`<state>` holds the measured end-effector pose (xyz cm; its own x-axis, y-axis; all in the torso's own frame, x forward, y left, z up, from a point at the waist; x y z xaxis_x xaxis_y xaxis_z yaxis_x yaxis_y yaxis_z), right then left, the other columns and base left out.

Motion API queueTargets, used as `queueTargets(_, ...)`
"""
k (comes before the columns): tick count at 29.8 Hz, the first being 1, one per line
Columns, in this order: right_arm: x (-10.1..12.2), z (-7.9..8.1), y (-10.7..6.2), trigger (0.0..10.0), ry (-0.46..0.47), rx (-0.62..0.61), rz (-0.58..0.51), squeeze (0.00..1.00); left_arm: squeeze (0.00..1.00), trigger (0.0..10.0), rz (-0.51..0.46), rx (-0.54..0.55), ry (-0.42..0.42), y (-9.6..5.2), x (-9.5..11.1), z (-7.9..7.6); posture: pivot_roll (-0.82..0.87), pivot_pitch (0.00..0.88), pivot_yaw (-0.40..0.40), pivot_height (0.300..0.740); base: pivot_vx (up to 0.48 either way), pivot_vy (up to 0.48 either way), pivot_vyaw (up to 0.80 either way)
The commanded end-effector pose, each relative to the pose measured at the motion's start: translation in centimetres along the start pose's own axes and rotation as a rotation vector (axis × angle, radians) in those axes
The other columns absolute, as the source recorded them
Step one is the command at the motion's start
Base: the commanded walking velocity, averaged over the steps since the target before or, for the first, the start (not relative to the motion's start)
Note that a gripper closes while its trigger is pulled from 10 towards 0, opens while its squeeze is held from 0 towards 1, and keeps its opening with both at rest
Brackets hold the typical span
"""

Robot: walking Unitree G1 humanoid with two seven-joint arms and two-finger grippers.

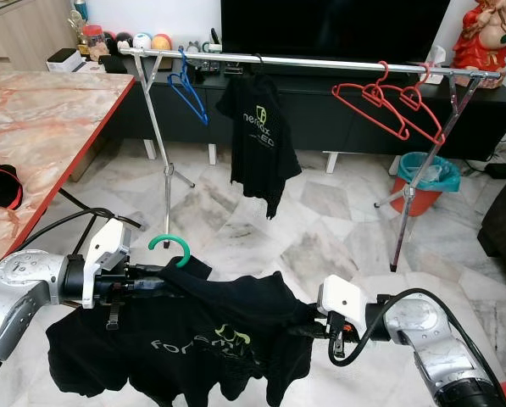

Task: Hang hanger

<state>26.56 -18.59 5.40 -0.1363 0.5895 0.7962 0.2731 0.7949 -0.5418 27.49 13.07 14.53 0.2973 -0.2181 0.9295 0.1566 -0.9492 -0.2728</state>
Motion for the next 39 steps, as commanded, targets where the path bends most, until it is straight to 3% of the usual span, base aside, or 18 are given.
queueTargets(1, 0.3, -0.4, -0.1, 0.0, -0.02, -0.007, 0.0, 0.0, 0.0, 10.0, 0.022, -0.019, 0.037, -0.3, 0.4, -0.3, 0.03, 0.003, -0.031, 0.74, 0.0, 0.0, 0.0)
queueTargets(15, 0.2, -0.5, -0.1, 0.0, -0.023, -0.008, 0.006, 0.0, 0.0, 10.0, 0.039, 0.135, -0.001, -2.3, -1.4, 1.7, 0.03, 0.008, -0.033, 0.74, 0.0, 0.0, 0.0)
queueTargets(19, 0.0, -0.6, -0.2, 0.0, -0.025, -0.013, 0.015, 0.0, 0.0, 10.0, 0.031, 0.25, 0.009, -3.2, -1.9, 3.4, 0.03, 0.008, -0.032, 0.74, 0.0, 0.0, 0.0)
queueTargets(22, 0.0, -0.8, -0.4, 0.0, -0.026, -0.021, 0.02, 0.0, 0.0, 10.0, -0.036, 0.353, 0.019, -4.1, -1.5, 4.8, 0.03, 0.006, -0.032, 0.74, 0.0, 0.0, 0.0)
queueTargets(24, 0.0, -0.8, -0.4, 0.0, -0.026, -0.022, 0.021, 0.0, 0.0, 10.0, -0.075, 0.359, 0.006, -4.3, -1.1, 4.8, 0.03, 0.006, -0.033, 0.74, 0.0, 0.0, 0.0)
queueTargets(25, -0.1, -0.7, -0.4, 0.0, -0.024, -0.021, 0.023, 0.0, 0.0, 10.0, -0.191, 0.363, -0.033, -5.0, 0.4, 4.8, 0.03, 0.006, -0.034, 0.74, 0.0, 0.0, 0.0)
queueTargets(26, -0.1, -0.7, -0.4, 0.0, -0.023, -0.021, 0.024, 0.0, 0.0, 10.0, -0.23, 0.361, -0.045, -5.3, 1.0, 4.8, 0.03, 0.006, -0.034, 0.74, 0.0, 0.0, 0.0)
queueTargets(29, -0.2, -0.7, -0.5, 0.0, -0.022, -0.023, 0.026, 0.0, 0.0, 10.0, -0.281, 0.359, -0.061, -5.8, 1.6, 4.7, 0.03, 0.004, -0.035, 0.74, 0.0, 0.0, 0.0)
queueTargets(31, -0.3, -0.6, -0.4, 0.0, -0.02, -0.024, 0.027, 0.0, 0.0, 10.0, -0.385, 0.354, -0.09, -6.4, 2.9, 4.7, 0.03, 0.003, -0.035, 0.74, 0.0, 0.0, 0.0)
queueTargets(35, -0.3, -0.4, -0.2, 0.0, -0.017, -0.022, 0.022, 0.0, 0.0, 10.0, -0.432, 0.357, -0.09, -6.4, 3.6, 4.8, 0.04, 0.002, -0.036, 0.74, 0.0, 0.0, 0.0)
queueTargets(38, -0.2, -0.3, 0.1, 0.0, -0.018, -0.019, 0.017, 0.0, 0.0, 10.0, -0.427, 0.34, -0.086, -5.8, 3.6, 4.6, 0.04, 0.004, -0.035, 0.74, 0.0, 0.0, 0.0)
queueTargets(39, -0.1, -0.3, 0.3, 0.0, -0.019, -0.018, 0.014, 0.0, 0.0, 10.0, -0.406, 0.31, -0.089, -4.9, 3.2, 4.2, 0.04, 0.004, -0.035, 0.74, 0.0, 0.0, 0.0)
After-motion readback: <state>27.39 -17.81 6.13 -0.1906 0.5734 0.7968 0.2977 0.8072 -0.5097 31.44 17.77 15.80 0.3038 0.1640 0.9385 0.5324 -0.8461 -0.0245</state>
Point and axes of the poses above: a point about 5 cm out from each wrist's last joint towards the gripper, its own y axis pointing out of the wrist towards the gripper, its own x axis along the axis of the wrist's last joint, z = x × y, the point moved 4 cm from there along y, pointing out of the wrist towards the gripper, and after that the axes turned 15 degrees about -y, right-handed, at the moved point
